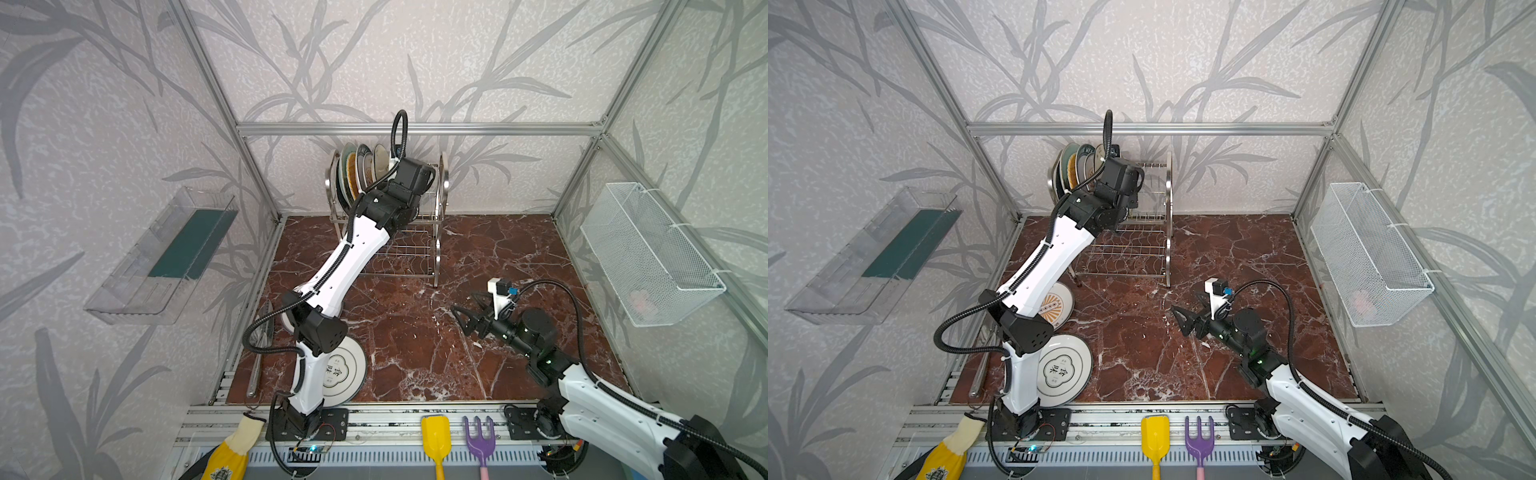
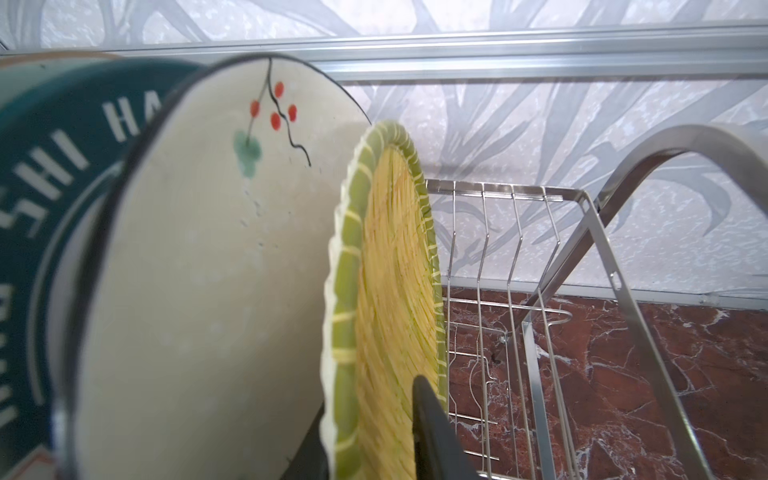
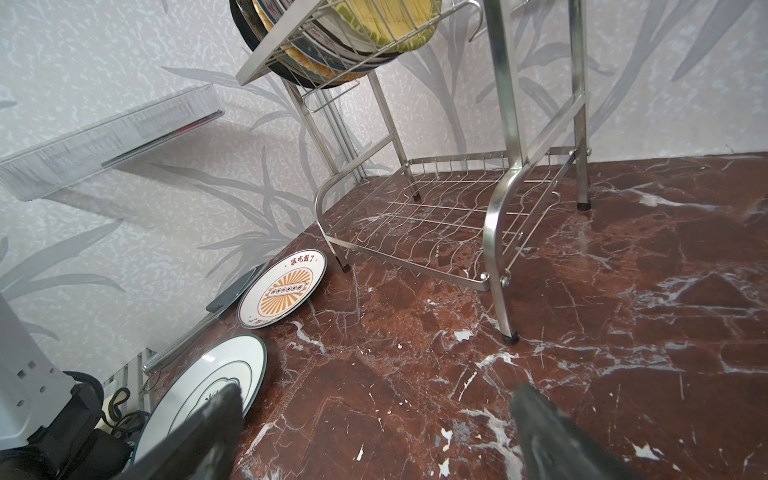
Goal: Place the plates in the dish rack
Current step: 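Open the left gripper and draw it back toward the table front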
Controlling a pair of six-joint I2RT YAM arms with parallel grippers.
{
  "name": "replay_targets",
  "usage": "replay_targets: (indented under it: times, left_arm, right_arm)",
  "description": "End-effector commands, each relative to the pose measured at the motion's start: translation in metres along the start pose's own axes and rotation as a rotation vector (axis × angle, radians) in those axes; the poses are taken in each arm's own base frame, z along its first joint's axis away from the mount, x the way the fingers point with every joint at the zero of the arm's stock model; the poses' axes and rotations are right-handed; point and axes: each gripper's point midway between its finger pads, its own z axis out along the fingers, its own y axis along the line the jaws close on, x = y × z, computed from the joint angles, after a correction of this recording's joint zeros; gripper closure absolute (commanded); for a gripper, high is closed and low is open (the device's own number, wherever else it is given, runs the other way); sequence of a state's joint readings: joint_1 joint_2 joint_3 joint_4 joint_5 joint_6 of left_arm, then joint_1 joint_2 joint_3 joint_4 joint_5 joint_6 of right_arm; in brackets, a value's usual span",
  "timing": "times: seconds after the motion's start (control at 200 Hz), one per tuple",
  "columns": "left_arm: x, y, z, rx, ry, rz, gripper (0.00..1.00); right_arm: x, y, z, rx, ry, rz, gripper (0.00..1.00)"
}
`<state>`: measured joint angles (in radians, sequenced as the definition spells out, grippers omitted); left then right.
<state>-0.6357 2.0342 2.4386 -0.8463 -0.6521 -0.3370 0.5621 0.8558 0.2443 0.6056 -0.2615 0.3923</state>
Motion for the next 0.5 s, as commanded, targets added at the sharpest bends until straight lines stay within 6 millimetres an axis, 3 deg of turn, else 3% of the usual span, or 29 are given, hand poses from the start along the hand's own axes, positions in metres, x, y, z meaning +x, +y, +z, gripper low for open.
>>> replay_targets:
  times: [0.0,0.265,0.415,0.495]
  left_arm:
    - [-0.031,0.015,-0.031,0.025,-0.055,-0.039,0.71]
    - [-0.044,0.025,-0.062,0.113,-0.045,-0.066,0.65]
    - [-0.027,0.037,-0.085,0.193,0.01,-0.087,0.55]
    - [-0.016,0.055,-0.1,0.209,0.014,-0.121,0.49]
  right_arm:
    - [-0.013,0.004,0.0,-0.003,-0.039,-0.014,0.01]
    - [-0.013,0.001,-0.001,0.012,-0.039,-0.014,0.01]
    - [-0.013,0.003,-0.001,0.008,-0.038,-0.013,0.01]
    - [-0.015,0.002,-0.002,0.012,-0.045,-0.015,0.01]
